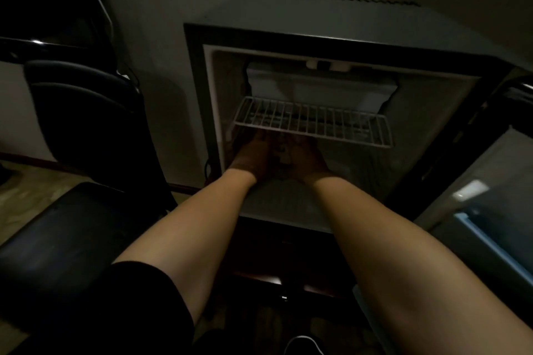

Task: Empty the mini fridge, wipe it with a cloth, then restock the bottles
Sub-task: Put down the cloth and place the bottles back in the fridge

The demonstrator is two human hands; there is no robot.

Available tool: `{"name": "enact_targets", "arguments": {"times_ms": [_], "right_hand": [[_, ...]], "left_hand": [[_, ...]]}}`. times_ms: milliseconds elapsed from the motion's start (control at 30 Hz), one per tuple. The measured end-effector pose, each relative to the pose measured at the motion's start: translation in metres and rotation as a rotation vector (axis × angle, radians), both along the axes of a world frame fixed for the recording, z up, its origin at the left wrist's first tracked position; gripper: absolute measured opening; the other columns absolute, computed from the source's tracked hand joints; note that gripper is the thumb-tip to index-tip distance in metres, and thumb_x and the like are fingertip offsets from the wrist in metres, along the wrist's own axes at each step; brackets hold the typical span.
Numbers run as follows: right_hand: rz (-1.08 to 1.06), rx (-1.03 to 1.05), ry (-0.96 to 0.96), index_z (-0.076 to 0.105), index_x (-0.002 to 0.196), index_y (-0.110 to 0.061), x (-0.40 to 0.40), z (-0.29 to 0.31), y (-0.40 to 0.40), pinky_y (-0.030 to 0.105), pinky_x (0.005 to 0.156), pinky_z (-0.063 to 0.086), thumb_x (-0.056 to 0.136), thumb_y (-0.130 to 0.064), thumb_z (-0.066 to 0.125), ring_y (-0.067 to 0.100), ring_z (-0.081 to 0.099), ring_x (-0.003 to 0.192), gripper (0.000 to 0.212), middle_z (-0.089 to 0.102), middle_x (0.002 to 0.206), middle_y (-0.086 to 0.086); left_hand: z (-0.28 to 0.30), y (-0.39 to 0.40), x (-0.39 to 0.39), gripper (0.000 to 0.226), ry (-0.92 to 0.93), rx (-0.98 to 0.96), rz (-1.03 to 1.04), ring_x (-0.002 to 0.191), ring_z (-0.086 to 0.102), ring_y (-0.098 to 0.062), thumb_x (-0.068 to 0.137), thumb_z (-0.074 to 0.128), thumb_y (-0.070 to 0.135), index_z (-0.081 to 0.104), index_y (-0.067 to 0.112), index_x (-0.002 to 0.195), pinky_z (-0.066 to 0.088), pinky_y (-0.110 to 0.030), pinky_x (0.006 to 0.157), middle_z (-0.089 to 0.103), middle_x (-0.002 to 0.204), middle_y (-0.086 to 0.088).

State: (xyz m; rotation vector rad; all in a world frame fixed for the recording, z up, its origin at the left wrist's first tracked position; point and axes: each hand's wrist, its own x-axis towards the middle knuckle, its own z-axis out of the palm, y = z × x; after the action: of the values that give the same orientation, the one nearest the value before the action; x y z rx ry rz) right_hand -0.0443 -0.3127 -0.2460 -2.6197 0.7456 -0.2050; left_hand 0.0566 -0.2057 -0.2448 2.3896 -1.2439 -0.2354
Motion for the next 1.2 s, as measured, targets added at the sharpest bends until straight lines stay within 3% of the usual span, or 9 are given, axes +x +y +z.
{"name": "enact_targets", "arguments": {"times_ms": [100,233,333,400,467,567,800,1200], "right_hand": [[-0.031,0.067,0.127,0.024,0.154,-0.033,-0.016,0.013,0.007,0.051,0.113,0.034,0.085,-0.049,0.070,0.038,0.027,0.142,0.085,0.025,0.160,0.006],[-0.095,0.103,0.226,0.018,0.153,-0.043,-0.041,0.040,0.020,0.053,0.114,0.031,0.083,-0.054,0.068,0.037,0.024,0.145,0.086,0.016,0.164,-0.001],[-0.033,0.020,0.328,0.024,0.153,-0.036,-0.072,0.060,0.034,0.050,0.111,0.037,0.085,-0.048,0.069,0.038,0.034,0.139,0.083,0.021,0.161,0.008],[0.017,-0.010,0.368,0.035,0.149,-0.027,-0.094,0.072,0.042,0.048,0.107,0.043,0.090,-0.045,0.066,0.036,0.044,0.132,0.069,0.037,0.153,0.013],[0.046,-0.065,0.360,0.043,0.142,-0.020,-0.114,0.087,0.052,0.049,0.104,0.045,0.093,-0.047,0.063,0.035,0.046,0.129,0.060,0.043,0.145,0.013],[0.129,-0.150,0.292,0.037,0.144,-0.018,-0.147,0.111,0.073,0.051,0.104,0.043,0.094,-0.048,0.060,0.038,0.036,0.133,0.062,0.030,0.149,0.014],[0.249,-0.145,0.239,0.032,0.149,-0.021,-0.234,0.140,0.121,0.050,0.106,0.041,0.093,-0.045,0.063,0.034,0.033,0.136,0.068,0.028,0.150,0.011],[0.216,-0.084,0.172,0.044,0.139,-0.021,-0.373,0.152,0.173,0.048,0.103,0.045,0.090,-0.040,0.066,0.031,0.041,0.128,0.057,0.037,0.139,0.009]], "left_hand": [[0.018,0.004,-0.015,0.071,0.069,0.096,-0.039,0.138,0.035,-0.034,0.094,0.057,0.037,0.022,0.025,0.154,0.030,-0.041,0.113,0.016,0.161,-0.008],[0.042,0.019,-0.045,0.071,0.072,0.175,0.003,0.138,0.033,-0.033,0.089,0.054,0.053,0.028,0.028,0.151,0.032,-0.044,0.113,0.024,0.157,-0.006],[0.061,0.039,-0.071,0.060,-0.021,0.323,0.022,0.122,0.049,-0.033,0.088,0.056,0.049,0.045,0.020,0.139,0.045,-0.044,0.100,0.045,0.143,-0.012],[0.077,0.052,-0.092,0.052,-0.075,0.353,0.066,0.117,0.051,-0.033,0.091,0.053,0.051,0.053,0.016,0.128,0.048,-0.045,0.094,0.052,0.132,-0.013],[0.089,0.065,-0.113,0.057,-0.150,0.319,0.112,0.123,0.045,-0.034,0.092,0.049,0.057,0.048,0.017,0.132,0.045,-0.048,0.096,0.046,0.135,-0.011],[0.108,0.091,-0.150,0.064,-0.194,0.261,0.202,0.125,0.042,-0.031,0.091,0.044,0.063,0.041,0.021,0.138,0.044,-0.048,0.096,0.041,0.140,-0.008],[0.130,0.152,-0.243,0.067,-0.144,0.284,0.370,0.123,0.045,-0.032,0.089,0.041,0.068,0.044,0.021,0.137,0.045,-0.048,0.098,0.044,0.137,-0.008],[0.156,0.181,-0.375,0.068,-0.151,0.230,0.255,0.123,0.046,-0.029,0.089,0.042,0.067,0.045,0.019,0.138,0.046,-0.046,0.099,0.045,0.136,-0.008]]}}
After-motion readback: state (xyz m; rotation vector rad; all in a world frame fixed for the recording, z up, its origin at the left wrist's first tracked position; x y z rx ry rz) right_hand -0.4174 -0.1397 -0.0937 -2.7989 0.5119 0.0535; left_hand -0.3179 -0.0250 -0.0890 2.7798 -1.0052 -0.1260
